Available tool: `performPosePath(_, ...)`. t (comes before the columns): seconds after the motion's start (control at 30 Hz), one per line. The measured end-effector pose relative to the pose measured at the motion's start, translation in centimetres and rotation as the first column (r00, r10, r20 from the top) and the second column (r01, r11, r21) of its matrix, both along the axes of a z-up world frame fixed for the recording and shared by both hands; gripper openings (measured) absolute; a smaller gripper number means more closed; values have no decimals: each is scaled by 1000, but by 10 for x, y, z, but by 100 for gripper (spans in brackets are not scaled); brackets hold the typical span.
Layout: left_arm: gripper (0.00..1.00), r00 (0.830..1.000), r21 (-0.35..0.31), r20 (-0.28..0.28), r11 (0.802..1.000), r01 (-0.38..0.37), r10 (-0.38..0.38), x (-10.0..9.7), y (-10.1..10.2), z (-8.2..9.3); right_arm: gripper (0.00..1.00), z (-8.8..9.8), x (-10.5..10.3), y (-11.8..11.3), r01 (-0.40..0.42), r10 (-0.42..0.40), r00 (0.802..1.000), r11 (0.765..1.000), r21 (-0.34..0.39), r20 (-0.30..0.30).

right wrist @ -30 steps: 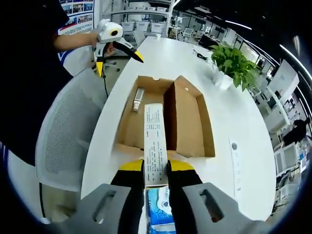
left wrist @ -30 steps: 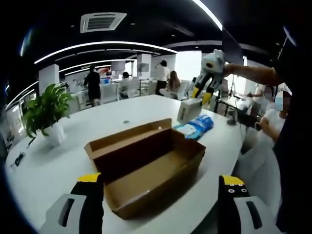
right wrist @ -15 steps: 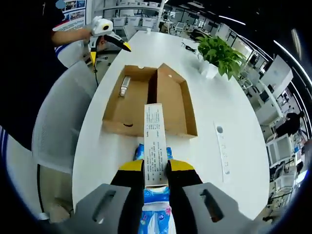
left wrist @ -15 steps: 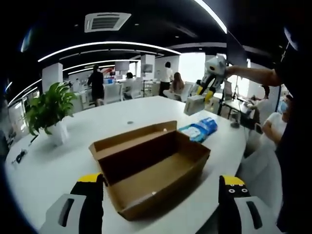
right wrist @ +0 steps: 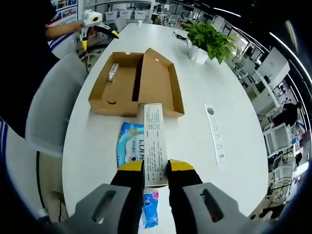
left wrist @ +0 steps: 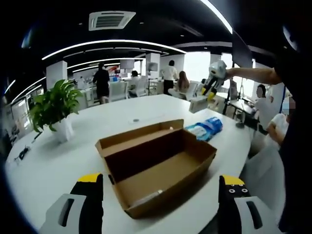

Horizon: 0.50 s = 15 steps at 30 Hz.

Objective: Operate the shoe box by opening the lid, removing the specified soft item, and placing it in the target area until the item is outside and the box remains undamaged.

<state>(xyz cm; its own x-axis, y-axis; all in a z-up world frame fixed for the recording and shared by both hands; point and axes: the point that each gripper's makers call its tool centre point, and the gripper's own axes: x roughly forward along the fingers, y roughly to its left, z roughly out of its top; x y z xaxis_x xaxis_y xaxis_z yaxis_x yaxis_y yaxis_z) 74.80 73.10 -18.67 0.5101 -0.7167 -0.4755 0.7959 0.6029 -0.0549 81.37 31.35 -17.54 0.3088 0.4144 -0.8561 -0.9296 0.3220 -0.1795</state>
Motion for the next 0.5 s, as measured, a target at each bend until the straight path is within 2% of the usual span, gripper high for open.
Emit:
performPosePath(0.17,100,1000,19,7,1000,7,-7,0,1,-2,15,-15,7,-18,13,-13,1000,999,-32,-16)
performPosePath(0.33,100,1000,16,-2,1000,4,-4,0,0,-4,15,-27,12,-32,42,-43,998,999,-32,-37)
performPosePath(0.5,100,1000,32,-14,999,-3,4,2,2,-9,15,-46,18,-56,64,-68,996,996,-62,-60)
